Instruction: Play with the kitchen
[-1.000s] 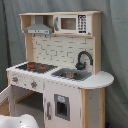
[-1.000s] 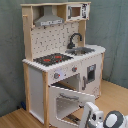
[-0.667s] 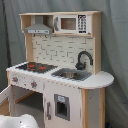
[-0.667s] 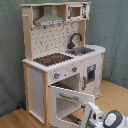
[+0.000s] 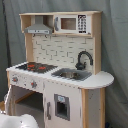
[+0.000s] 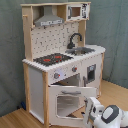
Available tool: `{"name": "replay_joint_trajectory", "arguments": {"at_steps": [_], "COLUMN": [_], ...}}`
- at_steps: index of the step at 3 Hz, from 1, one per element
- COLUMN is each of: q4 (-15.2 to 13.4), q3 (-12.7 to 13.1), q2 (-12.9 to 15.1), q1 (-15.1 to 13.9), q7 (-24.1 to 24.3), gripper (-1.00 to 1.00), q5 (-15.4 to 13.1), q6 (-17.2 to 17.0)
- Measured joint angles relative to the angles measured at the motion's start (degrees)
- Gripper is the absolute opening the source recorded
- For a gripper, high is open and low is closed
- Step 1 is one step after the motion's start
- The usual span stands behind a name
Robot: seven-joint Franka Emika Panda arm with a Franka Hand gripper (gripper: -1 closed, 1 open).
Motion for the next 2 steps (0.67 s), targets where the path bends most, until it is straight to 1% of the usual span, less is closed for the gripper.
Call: {"name": "replay_joint_trajectory", "arguments": {"at_steps": [1,2], "q4": [-4.5,-7.4], "q3": [-3.2,-6.2], "q2": [0.7,0.6], "q1": [0.0,-0.1], "q7": [-1.2,-2.5], "gripper": [1.00,1.00], "q5": [-0.3,-0.9], "q6": [2.5,6.3]}}
